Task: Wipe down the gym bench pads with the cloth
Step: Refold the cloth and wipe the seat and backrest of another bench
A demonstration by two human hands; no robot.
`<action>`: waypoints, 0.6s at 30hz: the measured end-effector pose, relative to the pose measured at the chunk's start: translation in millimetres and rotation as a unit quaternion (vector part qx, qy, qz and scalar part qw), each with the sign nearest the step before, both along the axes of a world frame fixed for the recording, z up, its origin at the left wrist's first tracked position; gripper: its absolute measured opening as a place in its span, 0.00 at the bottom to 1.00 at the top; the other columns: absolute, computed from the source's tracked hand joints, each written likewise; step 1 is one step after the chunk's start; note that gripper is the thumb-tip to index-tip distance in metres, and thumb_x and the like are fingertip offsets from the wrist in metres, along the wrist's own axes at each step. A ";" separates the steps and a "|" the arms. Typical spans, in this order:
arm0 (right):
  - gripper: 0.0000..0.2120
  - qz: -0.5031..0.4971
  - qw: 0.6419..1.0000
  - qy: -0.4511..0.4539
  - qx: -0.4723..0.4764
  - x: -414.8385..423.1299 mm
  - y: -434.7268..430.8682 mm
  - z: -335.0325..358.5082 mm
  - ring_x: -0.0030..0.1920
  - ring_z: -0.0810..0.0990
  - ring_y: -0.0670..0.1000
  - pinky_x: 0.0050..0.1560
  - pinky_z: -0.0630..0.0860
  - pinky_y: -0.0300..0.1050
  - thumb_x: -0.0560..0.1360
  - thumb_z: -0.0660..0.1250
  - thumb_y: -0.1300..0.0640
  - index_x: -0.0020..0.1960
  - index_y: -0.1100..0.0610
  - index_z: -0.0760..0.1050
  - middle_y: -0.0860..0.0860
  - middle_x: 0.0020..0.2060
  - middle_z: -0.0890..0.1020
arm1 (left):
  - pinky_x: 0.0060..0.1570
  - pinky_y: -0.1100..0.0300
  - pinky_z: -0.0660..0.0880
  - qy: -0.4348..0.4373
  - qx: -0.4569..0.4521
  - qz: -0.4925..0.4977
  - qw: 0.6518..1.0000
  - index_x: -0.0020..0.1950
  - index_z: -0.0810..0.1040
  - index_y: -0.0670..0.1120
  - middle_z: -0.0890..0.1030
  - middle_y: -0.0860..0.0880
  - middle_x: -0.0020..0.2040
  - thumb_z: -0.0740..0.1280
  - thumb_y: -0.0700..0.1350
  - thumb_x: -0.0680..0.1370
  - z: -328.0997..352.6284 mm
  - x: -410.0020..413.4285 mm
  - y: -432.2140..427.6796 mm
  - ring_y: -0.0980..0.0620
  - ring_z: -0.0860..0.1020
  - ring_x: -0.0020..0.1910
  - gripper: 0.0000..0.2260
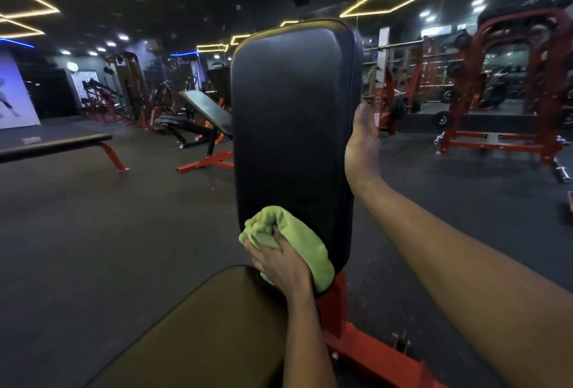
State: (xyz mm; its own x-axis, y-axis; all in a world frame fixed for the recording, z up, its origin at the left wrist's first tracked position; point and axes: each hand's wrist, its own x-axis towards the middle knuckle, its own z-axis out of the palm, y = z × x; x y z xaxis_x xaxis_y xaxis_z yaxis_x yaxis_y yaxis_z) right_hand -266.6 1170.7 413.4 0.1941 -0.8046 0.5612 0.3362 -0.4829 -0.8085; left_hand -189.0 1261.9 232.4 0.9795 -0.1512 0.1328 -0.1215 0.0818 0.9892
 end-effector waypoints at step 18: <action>0.21 0.228 0.957 0.170 0.052 -55.3 -32.8 22.6 0.51 0.84 0.50 0.48 0.82 0.48 0.84 0.54 0.39 0.69 0.46 0.76 0.49 0.55 0.86 | 0.75 0.46 0.59 -0.374 0.005 0.017 0.927 0.79 0.58 0.57 0.53 0.54 0.81 0.57 0.64 0.80 96.4 -46.8 -13.5 0.49 0.54 0.79 0.29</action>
State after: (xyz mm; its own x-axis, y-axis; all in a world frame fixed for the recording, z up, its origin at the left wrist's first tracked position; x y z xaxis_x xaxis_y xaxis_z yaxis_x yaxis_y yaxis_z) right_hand -321.9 1137.9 436.0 0.6954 -0.6412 0.3245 0.2013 -0.2597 -0.9445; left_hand -235.8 1248.4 328.9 0.6182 -0.1256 0.7759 -0.7764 0.0570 0.6277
